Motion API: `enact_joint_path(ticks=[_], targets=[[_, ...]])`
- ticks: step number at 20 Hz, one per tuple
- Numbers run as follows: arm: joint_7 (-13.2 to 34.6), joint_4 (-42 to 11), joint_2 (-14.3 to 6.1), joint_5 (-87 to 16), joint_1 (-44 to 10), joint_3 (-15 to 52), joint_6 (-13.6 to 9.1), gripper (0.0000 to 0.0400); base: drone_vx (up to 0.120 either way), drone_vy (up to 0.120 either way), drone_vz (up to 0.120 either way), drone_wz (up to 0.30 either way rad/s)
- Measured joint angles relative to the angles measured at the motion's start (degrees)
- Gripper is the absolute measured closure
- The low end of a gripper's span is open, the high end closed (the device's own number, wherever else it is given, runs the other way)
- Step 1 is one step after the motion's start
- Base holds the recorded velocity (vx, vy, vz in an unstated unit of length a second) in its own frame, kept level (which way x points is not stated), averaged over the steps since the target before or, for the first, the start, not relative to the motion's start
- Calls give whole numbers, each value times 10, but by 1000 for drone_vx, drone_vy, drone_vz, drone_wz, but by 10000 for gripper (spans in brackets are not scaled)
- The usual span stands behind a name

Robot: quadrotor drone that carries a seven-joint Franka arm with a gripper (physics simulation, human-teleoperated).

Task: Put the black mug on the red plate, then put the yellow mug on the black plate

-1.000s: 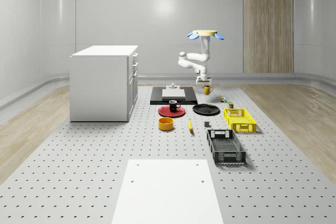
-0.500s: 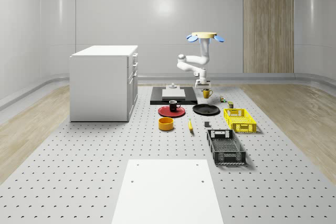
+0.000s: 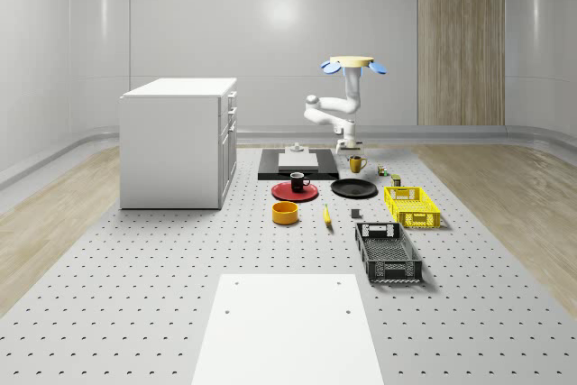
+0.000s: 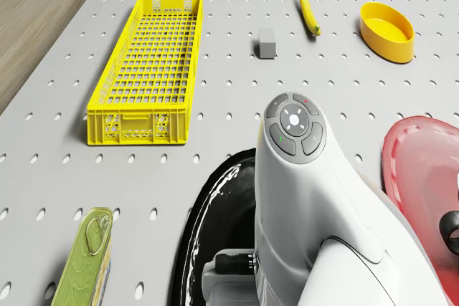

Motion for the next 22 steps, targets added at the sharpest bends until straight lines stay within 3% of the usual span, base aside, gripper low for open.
enact_joint_path(ticks=[15, 20, 22], targets=[[0, 0, -2, 1, -1, 0, 2, 292, 120, 0, 0, 0], [1, 0, -2, 1, -1, 0, 2, 292, 120, -120, 0, 0], [1, 1, -2, 0, -1, -1, 3, 292, 0, 0, 0, 0]])
